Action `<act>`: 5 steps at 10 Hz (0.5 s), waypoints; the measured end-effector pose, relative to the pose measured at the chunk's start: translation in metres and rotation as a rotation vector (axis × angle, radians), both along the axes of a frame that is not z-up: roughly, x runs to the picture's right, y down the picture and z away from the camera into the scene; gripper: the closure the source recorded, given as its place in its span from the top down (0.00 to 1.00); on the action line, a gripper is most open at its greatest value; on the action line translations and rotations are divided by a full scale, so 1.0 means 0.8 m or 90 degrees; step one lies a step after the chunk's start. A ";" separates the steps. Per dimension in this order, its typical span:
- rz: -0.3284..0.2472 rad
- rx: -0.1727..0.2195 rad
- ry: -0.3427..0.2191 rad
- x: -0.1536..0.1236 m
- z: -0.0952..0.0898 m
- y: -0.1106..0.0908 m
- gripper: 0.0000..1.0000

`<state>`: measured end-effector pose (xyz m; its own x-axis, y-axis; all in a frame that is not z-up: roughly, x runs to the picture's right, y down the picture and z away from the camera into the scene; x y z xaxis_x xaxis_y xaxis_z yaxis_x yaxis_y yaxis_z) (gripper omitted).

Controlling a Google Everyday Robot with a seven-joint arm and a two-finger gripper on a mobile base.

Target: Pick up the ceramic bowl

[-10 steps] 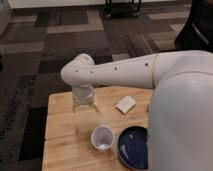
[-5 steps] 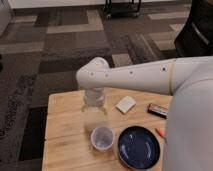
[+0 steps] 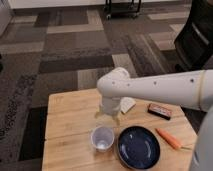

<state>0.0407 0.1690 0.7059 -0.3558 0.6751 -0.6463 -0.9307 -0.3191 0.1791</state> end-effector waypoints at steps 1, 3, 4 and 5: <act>0.018 -0.009 0.023 0.018 -0.002 0.015 0.65; 0.020 -0.009 0.027 0.019 -0.002 0.017 0.65; 0.020 -0.009 0.027 0.019 -0.002 0.017 0.65; 0.020 -0.009 0.027 0.019 -0.002 0.017 0.65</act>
<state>0.0561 0.1825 0.7039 -0.4039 0.6545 -0.6391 -0.9117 -0.3451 0.2229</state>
